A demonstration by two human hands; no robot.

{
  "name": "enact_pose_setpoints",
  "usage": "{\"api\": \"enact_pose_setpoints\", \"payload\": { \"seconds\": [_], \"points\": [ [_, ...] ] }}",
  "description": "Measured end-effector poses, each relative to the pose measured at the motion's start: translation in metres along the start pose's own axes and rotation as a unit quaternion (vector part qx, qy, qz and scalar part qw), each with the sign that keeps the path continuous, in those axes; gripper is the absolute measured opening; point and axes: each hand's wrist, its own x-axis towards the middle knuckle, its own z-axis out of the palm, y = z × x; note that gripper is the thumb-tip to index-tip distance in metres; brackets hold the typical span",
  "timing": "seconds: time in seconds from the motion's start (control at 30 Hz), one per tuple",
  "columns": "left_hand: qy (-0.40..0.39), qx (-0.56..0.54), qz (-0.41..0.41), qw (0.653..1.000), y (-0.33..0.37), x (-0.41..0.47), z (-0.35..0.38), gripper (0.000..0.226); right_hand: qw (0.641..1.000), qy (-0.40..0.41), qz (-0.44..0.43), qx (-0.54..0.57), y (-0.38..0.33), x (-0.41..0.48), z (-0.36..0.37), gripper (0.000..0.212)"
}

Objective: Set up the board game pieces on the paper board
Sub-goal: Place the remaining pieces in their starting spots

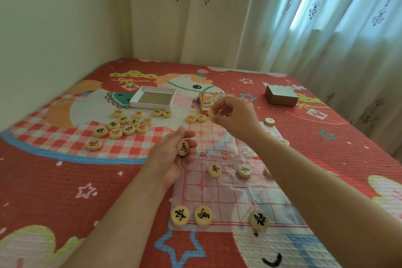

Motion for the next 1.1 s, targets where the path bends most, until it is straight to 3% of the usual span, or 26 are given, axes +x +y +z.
{"api": "enact_pose_setpoints", "payload": {
  "seconds": [0.2,0.4,0.8,1.1],
  "points": [
    [-0.006,-0.015,0.025,1.000,-0.001,0.009,-0.001,0.029,0.984,0.053,0.080,-0.148,0.073,0.030,-0.032,0.004],
    [-0.010,-0.021,0.030,0.999,-0.005,0.012,0.001,0.032,0.961,0.025,0.105,-0.254,0.109,0.035,-0.044,0.009],
    [-0.006,-0.019,0.021,1.000,-0.006,0.015,-0.001,0.032,0.933,-0.019,0.130,-0.335,0.115,0.037,-0.036,0.017],
    [-0.001,-0.015,0.002,1.000,-0.008,0.015,-0.001,0.032,0.943,0.008,0.136,-0.304,0.110,0.032,-0.043,0.022]
  ]
}}
